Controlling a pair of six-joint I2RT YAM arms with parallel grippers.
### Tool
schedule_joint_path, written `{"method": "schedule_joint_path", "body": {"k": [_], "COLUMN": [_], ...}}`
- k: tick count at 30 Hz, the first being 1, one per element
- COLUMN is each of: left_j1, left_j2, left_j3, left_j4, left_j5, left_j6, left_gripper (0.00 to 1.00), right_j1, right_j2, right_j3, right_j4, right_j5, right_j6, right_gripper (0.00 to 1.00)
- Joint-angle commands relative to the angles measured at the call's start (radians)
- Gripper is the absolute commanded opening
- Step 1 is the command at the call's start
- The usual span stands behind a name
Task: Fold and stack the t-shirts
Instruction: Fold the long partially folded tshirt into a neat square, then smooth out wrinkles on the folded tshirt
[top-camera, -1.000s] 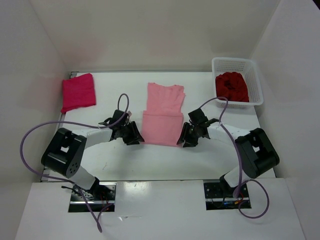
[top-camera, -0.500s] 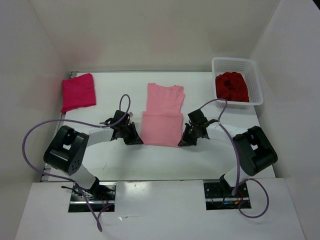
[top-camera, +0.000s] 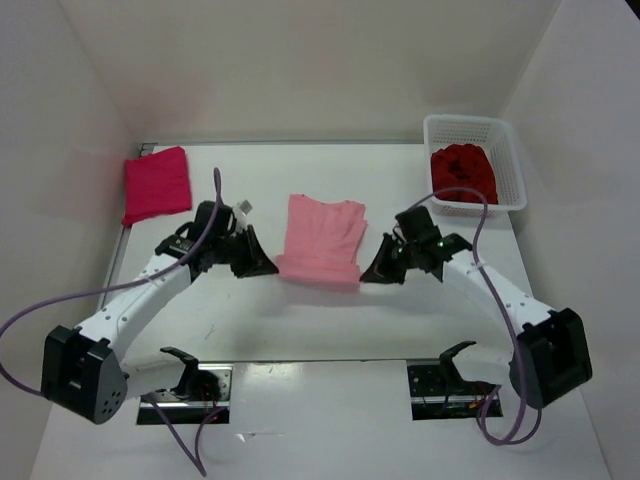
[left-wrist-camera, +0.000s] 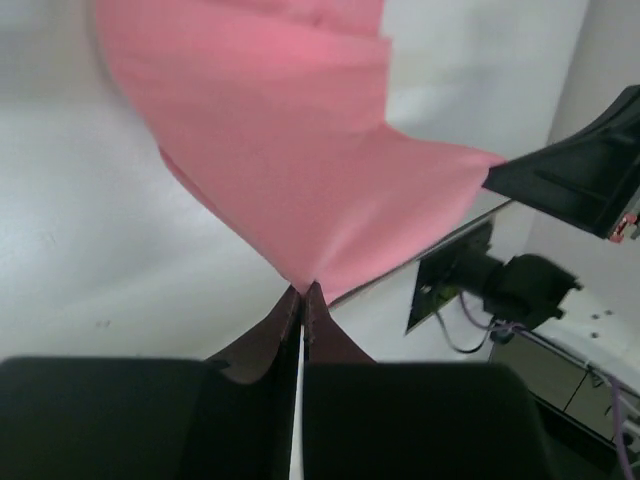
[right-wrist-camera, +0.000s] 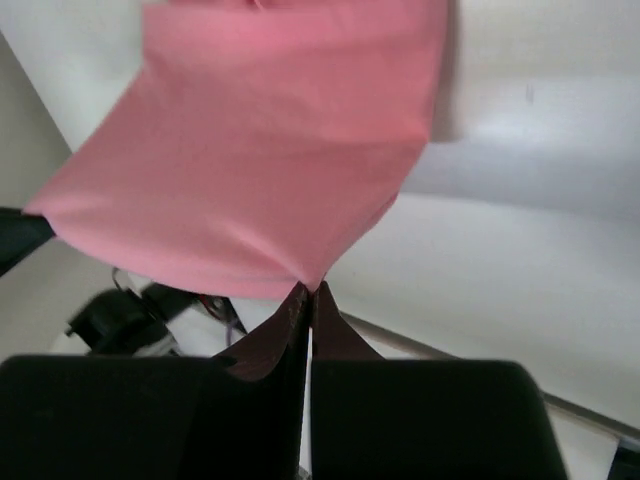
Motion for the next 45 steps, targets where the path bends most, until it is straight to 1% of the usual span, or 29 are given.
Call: {"method": "schedule_joint_path", "body": {"k": [1, 3, 4, 5, 6, 7, 10, 11, 14, 16, 18, 19, 20, 21, 22, 24, 26, 27, 29, 30, 31, 32, 33, 34, 35, 36, 38, 42, 45], "left_j1": [0.039, 0.056, 0.056, 0.07, 0.07, 0.082, 0.107, 0.117, 0.127, 0.127, 0.127, 0.127, 0.127, 0.136, 0.136, 0.136, 0.136, 0.136, 0.136, 0.136, 0.119, 0.087, 0.069, 0.053, 0.029, 0.019, 0.009, -0.002, -0.002], "left_j2": [0.135, 0.226, 0.313, 0.353, 0.391, 0.465, 0.601, 0.631, 0.75, 0.831, 0.872, 0.898, 0.898, 0.907, 0.907, 0.871, 0.841, 0.809, 0.768, 0.722, 0.705, 0.693, 0.692, 0.692, 0.692, 0.692, 0.682, 0.708, 0.708], "left_j3": [0.162, 0.248, 0.332, 0.373, 0.411, 0.445, 0.563, 0.586, 0.689, 0.736, 0.78, 0.78, 0.79, 0.8, 0.8, 0.8, 0.8, 0.79, 0.714, 0.671, 0.63, 0.561, 0.536, 0.507, 0.478, 0.398, 0.335, 0.244, 0.146], "left_j4": [0.046, 0.104, 0.124, 0.143, 0.175, 0.187, 0.226, 0.244, 0.256, 0.266, 0.281, 0.298, 0.325, 0.325, 0.325, 0.348, 0.358, 0.367, 0.407, 0.426, 0.456, 0.456, 0.456, 0.456, 0.456, 0.497, 0.513, 0.522, 0.552], "left_j5": [0.017, -0.012, -0.027, -0.027, -0.039, -0.056, -0.084, -0.11, -0.11, -0.101, -0.091, -0.091, -0.091, -0.091, -0.091, -0.101, -0.125, -0.125, -0.125, -0.115, -0.101, -0.101, -0.087, -0.076, -0.066, -0.065, -0.065, -0.065, -0.065], "left_j6": [0.039, 0.054, 0.064, 0.064, 0.064, 0.064, 0.055, 0.055, 0.055, 0.042, 0.021, 0.012, 0.003, -0.013, -0.013, -0.025, -0.025, -0.039, -0.054, -0.063, -0.073, -0.073, -0.053, -0.053, -0.041, -0.04, -0.04, -0.031, -0.031], "left_gripper": [0.0, 0.0, 0.0, 0.0, 0.0, 0.0, 0.0, 0.0, 0.0, 0.03, 0.12, 0.17, 0.21, 0.29, 0.31, 0.31, 0.32, 0.32, 0.32, 0.32, 0.32, 0.32, 0.32, 0.32, 0.32, 0.31, 0.31, 0.31, 0.31], "right_j1": [-0.092, -0.118, -0.131, -0.154, -0.163, -0.163, -0.209, -0.23, -0.24, -0.249, -0.249, -0.249, -0.249, -0.249, -0.258, -0.258, -0.258, -0.258, -0.258, -0.258, -0.249, -0.231, -0.215, -0.197, -0.15, -0.122, -0.062, -0.053, -0.053], "right_j2": [0.119, 0.254, 0.302, 0.351, 0.442, 0.483, 0.61, 0.636, 0.73, 0.79, 0.825, 0.839, 0.851, 0.851, 0.851, 0.851, 0.813, 0.793, 0.721, 0.698, 0.678, 0.664, 0.654, 0.653, 0.653, 0.653, 0.653, 0.69, 0.7], "right_j3": [0.222, 0.348, 0.389, 0.425, 0.464, 0.534, 0.637, 0.656, 0.726, 0.778, 0.824, 0.84, 0.852, 0.864, 0.865, 0.889, 0.889, 0.865, 0.817, 0.753, 0.722, 0.667, 0.647, 0.628, 0.598, 0.582, 0.532, 0.45, 0.409], "right_j4": [-0.017, 0.014, 0.026, 0.04, 0.06, 0.06, 0.098, 0.098, 0.114, 0.114, 0.114, 0.103, 0.103, 0.103, 0.112, 0.121, 0.108, 0.108, 0.12, 0.13, 0.14, 0.14, 0.14, 0.14, 0.14, 0.152, 0.173, 0.265, 0.266], "right_j5": [0.015, 0.063, 0.063, 0.048, 0.048, 0.066, 0.083, 0.083, 0.092, 0.101, 0.117, 0.117, 0.129, 0.129, 0.129, 0.109, 0.095, 0.104, 0.104, 0.095, 0.082, 0.068, 0.042, 0.031, 0.019, 0.009, 0.009, 0.0, 0.038], "right_j6": [-0.132, -0.186, -0.202, -0.214, -0.223, -0.238, -0.248, -0.248, -0.248, -0.257, -0.257, -0.257, -0.257, -0.248, -0.248, -0.248, -0.257, -0.266, -0.266, -0.266, -0.266, -0.266, -0.266, -0.275, -0.275, -0.275, -0.257, -0.215, -0.215], "right_gripper": [0.0, 0.0, 0.0, 0.0, 0.0, 0.0, 0.0, 0.0, 0.0, 0.0, 0.0, 0.07, 0.1, 0.15, 0.24, 0.3, 0.33, 0.35, 0.37, 0.37, 0.32, 0.25, 0.18, 0.04, 0.0, 0.0, 0.0, 0.0, 0.0]}}
